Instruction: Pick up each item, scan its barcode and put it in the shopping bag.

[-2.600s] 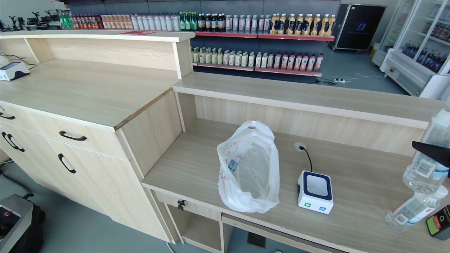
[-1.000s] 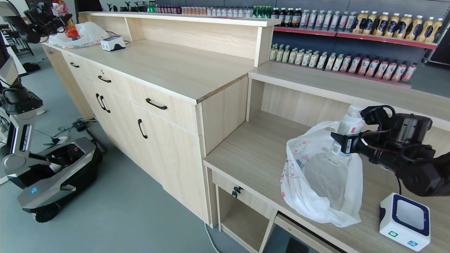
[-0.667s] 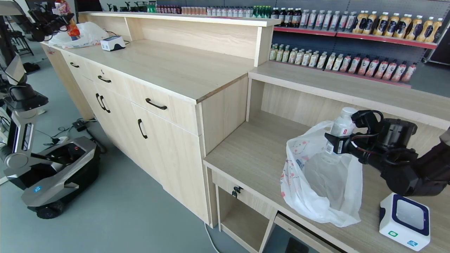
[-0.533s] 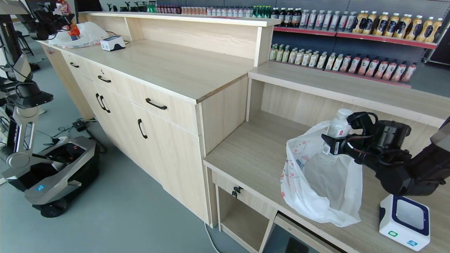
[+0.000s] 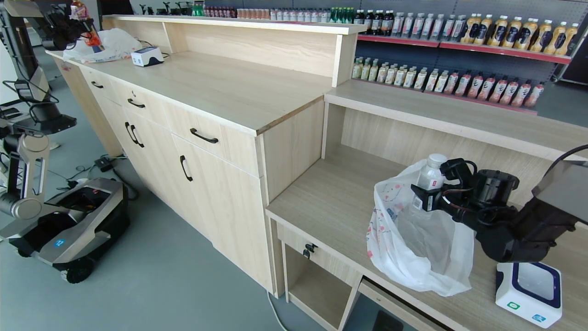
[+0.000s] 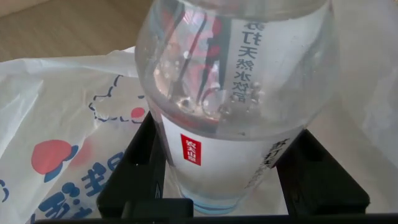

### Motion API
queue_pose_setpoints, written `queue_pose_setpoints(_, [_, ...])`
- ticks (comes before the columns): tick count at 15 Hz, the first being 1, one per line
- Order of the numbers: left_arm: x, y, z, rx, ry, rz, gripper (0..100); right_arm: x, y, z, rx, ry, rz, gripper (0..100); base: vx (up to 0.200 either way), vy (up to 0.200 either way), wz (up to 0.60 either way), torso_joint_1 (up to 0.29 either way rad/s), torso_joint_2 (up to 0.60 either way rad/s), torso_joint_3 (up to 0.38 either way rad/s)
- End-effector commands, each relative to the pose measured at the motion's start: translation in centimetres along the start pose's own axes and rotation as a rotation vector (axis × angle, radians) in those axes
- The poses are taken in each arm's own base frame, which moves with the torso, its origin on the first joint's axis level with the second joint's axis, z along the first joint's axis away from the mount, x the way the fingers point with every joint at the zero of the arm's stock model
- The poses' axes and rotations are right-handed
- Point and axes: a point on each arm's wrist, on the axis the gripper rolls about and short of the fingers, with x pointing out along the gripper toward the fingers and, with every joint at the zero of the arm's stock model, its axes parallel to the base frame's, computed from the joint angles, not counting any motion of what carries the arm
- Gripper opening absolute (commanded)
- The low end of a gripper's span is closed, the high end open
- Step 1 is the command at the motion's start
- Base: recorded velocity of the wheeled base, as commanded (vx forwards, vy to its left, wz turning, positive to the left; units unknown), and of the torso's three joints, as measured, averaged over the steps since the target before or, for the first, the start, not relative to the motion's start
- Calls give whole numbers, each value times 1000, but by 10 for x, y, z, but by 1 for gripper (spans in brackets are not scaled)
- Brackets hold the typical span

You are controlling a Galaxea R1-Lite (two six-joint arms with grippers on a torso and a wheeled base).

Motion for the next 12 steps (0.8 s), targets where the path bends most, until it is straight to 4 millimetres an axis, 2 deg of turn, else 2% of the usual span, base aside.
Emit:
queue_pose_setpoints(1, [0, 0, 0, 0, 0, 1, 100, 3, 0, -9, 3, 19, 4, 0, 0, 0, 0, 0, 0, 0])
queue_pose_setpoints(12, [0, 0, 0, 0, 0, 1, 100, 12, 1, -16, -10, 5, 56, 0, 0, 0, 0, 0, 0, 0])
